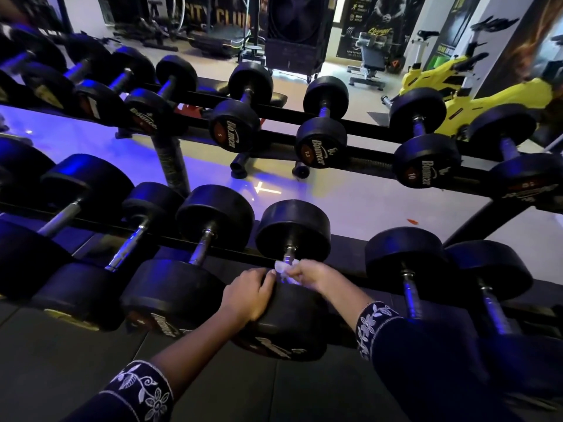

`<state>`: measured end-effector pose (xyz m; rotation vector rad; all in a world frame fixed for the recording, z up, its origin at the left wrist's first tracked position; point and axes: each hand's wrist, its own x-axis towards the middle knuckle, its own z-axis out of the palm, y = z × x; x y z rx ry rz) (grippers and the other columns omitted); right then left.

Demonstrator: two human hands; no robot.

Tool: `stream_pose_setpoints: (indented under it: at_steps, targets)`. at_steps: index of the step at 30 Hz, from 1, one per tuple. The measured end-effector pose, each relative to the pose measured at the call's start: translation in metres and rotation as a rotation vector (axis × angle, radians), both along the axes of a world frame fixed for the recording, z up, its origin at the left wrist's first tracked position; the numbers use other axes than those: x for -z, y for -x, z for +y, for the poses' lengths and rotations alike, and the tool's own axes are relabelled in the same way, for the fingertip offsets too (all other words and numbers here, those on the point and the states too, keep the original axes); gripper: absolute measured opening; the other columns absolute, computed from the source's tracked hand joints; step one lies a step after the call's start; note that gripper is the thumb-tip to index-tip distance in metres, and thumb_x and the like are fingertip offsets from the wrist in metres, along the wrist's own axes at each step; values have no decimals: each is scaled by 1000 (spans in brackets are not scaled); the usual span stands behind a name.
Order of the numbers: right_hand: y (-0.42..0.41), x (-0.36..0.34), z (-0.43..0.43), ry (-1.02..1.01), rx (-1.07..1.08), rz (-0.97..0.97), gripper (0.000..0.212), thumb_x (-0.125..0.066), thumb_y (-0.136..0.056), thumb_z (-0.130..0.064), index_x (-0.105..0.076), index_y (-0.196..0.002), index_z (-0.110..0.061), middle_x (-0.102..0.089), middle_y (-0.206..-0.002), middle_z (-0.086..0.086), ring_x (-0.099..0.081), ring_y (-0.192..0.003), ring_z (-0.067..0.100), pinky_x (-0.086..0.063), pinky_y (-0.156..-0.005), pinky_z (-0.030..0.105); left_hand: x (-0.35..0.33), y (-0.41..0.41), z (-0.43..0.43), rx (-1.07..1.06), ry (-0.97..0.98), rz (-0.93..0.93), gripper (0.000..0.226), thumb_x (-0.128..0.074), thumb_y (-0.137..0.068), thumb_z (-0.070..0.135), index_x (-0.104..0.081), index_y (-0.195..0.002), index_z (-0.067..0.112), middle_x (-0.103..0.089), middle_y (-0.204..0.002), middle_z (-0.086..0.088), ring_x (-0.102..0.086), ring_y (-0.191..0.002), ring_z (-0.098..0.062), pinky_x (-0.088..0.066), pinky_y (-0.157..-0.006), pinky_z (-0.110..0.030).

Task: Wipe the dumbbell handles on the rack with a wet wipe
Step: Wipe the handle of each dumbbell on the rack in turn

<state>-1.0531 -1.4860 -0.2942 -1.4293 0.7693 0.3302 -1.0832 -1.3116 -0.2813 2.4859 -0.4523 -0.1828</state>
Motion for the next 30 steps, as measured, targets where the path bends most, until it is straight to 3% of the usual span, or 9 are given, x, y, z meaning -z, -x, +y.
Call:
stream_pose_setpoints:
  at_steps: [4,6,9,16,21,23,25,26,30]
  targets:
    - [-14,-5,-2,-232,418,-39,32,-25,-88,-14,-52,-71,-10,-58,-56,16,-50,-62,25,-48,-66,31,-2,1,-1,12,-8,-4,42,-30,-101,50,-63,-96,24,-69,-107,-4,-62,-106,-30,-47,-79,-37]
    - [-15,4,-3,-239,312,-64,29,-32,-77,-18,-57,-78,-3,-60,-73,21,-54,-70,31,-47,-83,42,-2,1,0,10,-8,-5,43,-29,-100,51,-63,-97,24,-69,-107,-2,-62,-106,-28,-47,-78,-36]
    - [1,12,-12,-242,77,-82,30,-47,-43,-19,-60,-64,0,-61,-60,15,-55,-59,25,-44,-65,30,-2,2,0,1,-15,-7,43,-30,-101,50,-64,-101,25,-68,-110,-2,-61,-108,-28,-42,-76,-34]
    - [16,-18,2,-236,31,-120,38,-29,-48,0,-61,-68,0,-58,-61,17,-61,-62,28,-44,-83,35,-3,1,-1,14,-41,-20,44,-29,-101,47,-65,-105,24,-68,-112,-3,-61,-109,-29,-45,-79,-36]
    - [-3,53,-37,-61,-179,4,47,-80,-29,-16,-60,-71,-5,-54,-77,17,-52,-73,33,-45,-73,34,-3,1,0,15,-20,-23,45,-28,-101,48,-66,-106,24,-68,-111,-2,-61,-109,-27,-45,-78,-36]
    - [16,47,-39,-29,-220,153,47,-84,-42,-26,-66,-82,-10,-64,-75,11,-59,-72,27,-46,-78,32,-3,0,1,22,-20,-24,45,-27,-101,47,-66,-106,24,-68,-111,-2,-61,-108,-27,-43,-77,-35]
    - [35,1,-17,40,-227,188,7,-65,-73,-14,-61,-74,-8,-62,-54,4,-58,-49,15,-48,-58,21,-2,-1,0,37,-15,-27,45,-27,-101,47,-65,-104,23,-68,-110,-2,-62,-107,-26,-41,-75,-35]
    - [37,-10,-12,44,-216,146,16,-52,-82,-3,-56,-67,-7,-56,-44,1,-53,-38,10,-43,-44,17,-1,-1,0,48,-16,-29,45,-26,-101,47,-65,-103,22,-68,-109,-2,-62,-106,-26,-40,-74,-34]
    - [42,-29,-15,135,-137,-15,17,-43,-71,12,-57,-71,1,-51,-56,5,-50,-50,12,-36,-49,18,-6,-5,-4,138,-63,-56,44,-27,-102,44,-63,-102,19,-67,-111,-6,-62,-105,-30,-43,-78,-37]
